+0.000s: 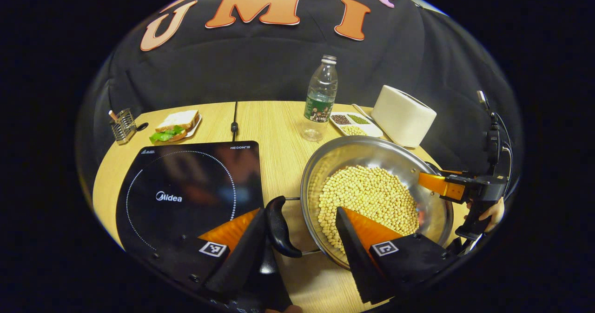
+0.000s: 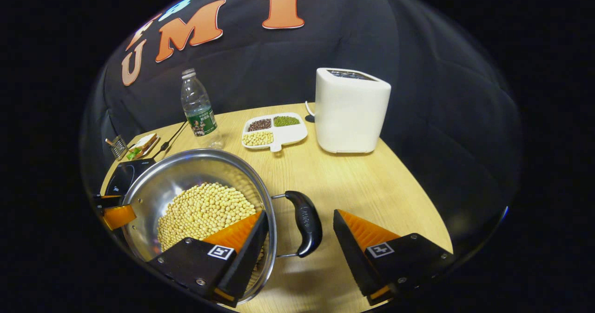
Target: First push the handle of the pot to place it horizontally, then grasp the pot with both hands and set it on the induction cooktop.
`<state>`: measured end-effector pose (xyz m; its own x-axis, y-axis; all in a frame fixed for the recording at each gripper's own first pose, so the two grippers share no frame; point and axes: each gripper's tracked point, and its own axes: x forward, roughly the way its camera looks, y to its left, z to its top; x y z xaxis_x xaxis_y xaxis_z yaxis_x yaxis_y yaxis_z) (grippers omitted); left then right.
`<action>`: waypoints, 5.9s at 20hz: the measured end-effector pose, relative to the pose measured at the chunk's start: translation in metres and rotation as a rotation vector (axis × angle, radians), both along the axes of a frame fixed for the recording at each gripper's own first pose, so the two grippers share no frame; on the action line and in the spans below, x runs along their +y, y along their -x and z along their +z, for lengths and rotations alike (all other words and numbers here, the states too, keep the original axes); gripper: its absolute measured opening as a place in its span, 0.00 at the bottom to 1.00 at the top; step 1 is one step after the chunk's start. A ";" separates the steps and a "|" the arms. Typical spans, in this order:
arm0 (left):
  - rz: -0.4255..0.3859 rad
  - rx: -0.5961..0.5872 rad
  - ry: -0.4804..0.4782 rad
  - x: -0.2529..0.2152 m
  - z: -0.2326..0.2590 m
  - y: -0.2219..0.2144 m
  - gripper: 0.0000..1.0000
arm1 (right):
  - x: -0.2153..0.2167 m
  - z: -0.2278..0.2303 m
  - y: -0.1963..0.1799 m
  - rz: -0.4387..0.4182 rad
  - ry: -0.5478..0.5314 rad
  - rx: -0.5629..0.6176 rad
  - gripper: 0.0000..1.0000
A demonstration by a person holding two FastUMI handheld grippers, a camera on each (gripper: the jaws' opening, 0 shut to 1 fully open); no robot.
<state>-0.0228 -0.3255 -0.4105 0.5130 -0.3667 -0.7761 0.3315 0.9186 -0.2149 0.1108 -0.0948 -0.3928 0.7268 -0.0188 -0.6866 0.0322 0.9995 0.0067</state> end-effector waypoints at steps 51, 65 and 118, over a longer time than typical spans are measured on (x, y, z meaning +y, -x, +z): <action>0.142 -0.068 -0.056 0.206 0.076 -0.069 0.56 | 0.203 0.114 -0.001 0.059 -0.100 -0.067 0.51; 0.241 -0.012 -0.091 0.310 0.046 -0.071 0.56 | 0.304 0.076 0.001 0.134 -0.124 0.013 0.51; 0.529 -0.885 -0.092 0.404 0.456 -0.003 0.98 | 0.057 0.385 0.114 0.023 0.084 -0.651 0.94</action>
<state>-0.0201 0.0787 0.0458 0.9919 0.1135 -0.0564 -0.1144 0.9934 -0.0127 -0.0028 -0.0378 -0.0074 0.9941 -0.0324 -0.1031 0.0263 0.9978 -0.0601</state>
